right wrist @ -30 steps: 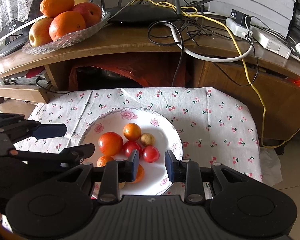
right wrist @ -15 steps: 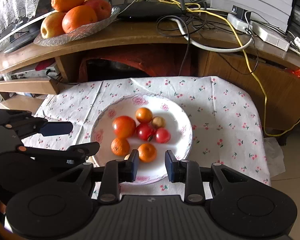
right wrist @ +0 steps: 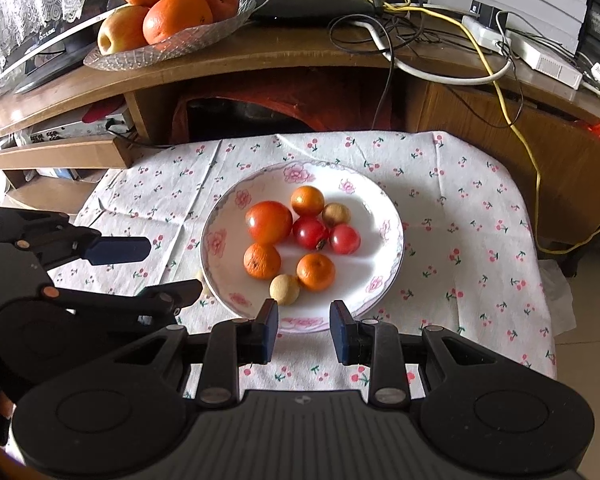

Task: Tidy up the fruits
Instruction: 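Withdraw both tools from the bowl toward the remaining fruits on the cloth, then lower the left tool onto the small yellow fruit and close it, then grasp the red plum tomato with the right tool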

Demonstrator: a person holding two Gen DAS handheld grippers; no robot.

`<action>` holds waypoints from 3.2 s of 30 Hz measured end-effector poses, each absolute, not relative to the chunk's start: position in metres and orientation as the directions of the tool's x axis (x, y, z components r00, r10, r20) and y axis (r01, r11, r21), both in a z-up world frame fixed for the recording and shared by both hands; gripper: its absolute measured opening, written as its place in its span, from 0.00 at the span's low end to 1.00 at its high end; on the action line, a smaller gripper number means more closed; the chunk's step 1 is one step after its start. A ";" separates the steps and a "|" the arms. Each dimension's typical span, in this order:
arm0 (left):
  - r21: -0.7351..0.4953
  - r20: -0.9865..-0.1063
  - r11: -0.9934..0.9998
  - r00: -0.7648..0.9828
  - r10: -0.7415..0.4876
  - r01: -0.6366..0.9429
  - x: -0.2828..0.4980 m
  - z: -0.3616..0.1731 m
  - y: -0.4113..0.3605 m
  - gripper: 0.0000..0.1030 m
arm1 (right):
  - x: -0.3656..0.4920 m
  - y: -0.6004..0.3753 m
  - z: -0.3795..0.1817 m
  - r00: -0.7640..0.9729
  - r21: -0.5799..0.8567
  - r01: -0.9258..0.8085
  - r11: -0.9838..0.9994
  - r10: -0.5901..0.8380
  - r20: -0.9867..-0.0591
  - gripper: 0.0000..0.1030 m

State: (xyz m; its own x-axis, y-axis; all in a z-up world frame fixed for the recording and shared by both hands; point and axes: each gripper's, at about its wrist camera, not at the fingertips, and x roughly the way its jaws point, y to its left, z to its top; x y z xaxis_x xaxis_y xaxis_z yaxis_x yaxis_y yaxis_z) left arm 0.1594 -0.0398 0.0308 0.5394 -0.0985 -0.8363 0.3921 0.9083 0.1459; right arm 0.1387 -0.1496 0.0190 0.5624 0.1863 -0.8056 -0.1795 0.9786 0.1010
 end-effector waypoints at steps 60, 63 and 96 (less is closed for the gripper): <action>-0.024 -0.910 0.841 0.338 -0.242 0.540 0.210 -0.035 -0.024 0.57 | 0.151 -0.119 -0.041 0.384 0.206 -0.273 0.940 0.303 -0.872 0.22; 0.007 -0.912 0.821 0.342 -0.229 0.571 0.210 -0.037 -0.029 0.55 | 0.151 -0.118 -0.041 0.381 0.195 -0.274 0.942 0.292 -0.877 0.22; -0.030 -0.919 0.835 0.315 -0.239 0.549 0.209 -0.033 -0.014 0.43 | 0.163 -0.090 -0.044 0.409 0.017 -0.422 0.906 0.207 -0.889 0.36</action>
State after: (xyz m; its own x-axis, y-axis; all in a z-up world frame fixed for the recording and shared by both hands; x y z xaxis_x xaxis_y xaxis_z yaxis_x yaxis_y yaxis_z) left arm 0.2090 -0.0144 -0.0326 0.3145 -0.2393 -0.9186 0.5487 0.8355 -0.0298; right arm 0.1635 -0.0896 -0.0444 0.4090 0.2068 -0.8888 -0.4222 0.9063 0.0166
